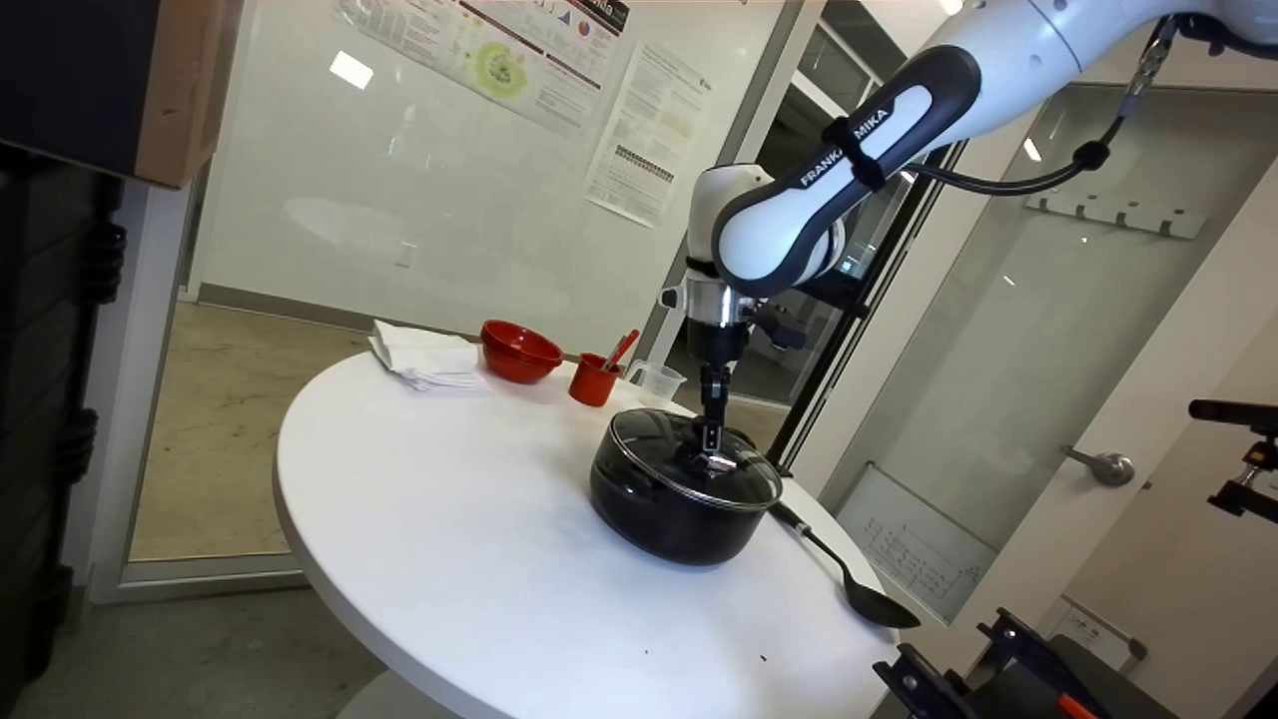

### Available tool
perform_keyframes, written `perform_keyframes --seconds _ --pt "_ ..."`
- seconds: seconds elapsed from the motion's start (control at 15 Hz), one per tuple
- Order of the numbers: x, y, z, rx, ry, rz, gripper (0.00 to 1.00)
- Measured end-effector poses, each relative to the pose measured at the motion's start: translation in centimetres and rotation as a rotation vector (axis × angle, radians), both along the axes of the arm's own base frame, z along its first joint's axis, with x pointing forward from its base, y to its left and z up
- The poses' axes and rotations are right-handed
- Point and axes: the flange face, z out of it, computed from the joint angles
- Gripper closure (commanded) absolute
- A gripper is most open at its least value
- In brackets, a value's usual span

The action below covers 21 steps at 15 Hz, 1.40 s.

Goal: Remove the black ladle from the black pot and put it on the table, put the lid on the black pot

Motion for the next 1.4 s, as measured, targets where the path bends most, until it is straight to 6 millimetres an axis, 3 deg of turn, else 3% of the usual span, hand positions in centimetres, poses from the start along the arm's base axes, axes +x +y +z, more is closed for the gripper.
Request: perform_keyframes --seconds 0.2,0.33,1.0,1.4 --pt "0.2 0.1 0.3 -0.005 0.003 -0.002 0.68" --pt "0.5 0.1 0.8 -0.01 0.0 -0.002 0.74" --pt "0.6 0.1 0.8 0.0 0.002 -0.005 0.74" --pt "0.6 0.8 1.1 0.103 0.007 0.003 0.74"
